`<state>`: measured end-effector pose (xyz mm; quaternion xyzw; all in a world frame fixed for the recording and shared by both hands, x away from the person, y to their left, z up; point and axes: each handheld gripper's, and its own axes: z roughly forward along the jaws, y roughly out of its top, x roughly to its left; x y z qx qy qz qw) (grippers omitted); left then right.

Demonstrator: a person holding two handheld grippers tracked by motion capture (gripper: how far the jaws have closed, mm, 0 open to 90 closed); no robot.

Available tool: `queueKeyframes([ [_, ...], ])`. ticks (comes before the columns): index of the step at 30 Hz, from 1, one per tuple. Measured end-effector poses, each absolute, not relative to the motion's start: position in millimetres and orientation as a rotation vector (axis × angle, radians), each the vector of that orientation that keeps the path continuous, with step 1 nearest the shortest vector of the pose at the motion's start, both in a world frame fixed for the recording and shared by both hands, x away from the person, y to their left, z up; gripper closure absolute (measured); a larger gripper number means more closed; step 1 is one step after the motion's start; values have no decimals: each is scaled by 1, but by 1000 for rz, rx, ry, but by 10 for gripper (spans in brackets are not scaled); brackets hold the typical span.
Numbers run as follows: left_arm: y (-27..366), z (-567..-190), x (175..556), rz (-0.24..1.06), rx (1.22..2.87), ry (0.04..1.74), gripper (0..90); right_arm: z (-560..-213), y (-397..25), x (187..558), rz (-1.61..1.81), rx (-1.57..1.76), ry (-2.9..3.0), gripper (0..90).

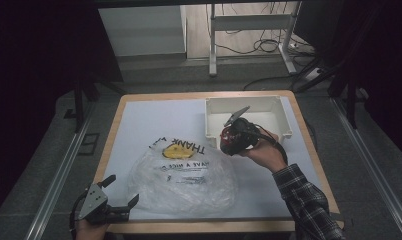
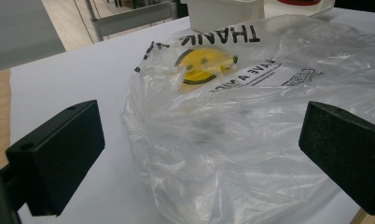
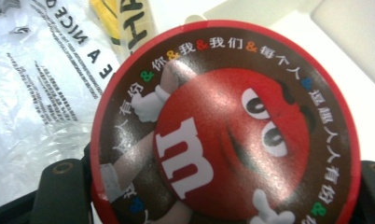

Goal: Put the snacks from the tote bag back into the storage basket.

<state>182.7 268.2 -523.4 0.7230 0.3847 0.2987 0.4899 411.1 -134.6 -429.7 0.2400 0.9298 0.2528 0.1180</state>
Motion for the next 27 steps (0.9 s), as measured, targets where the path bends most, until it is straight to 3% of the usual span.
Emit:
queueKeyframes([
  [27,269,-523,183,726,1754,935,0,-446,-139,449,756,687,2712,256],
])
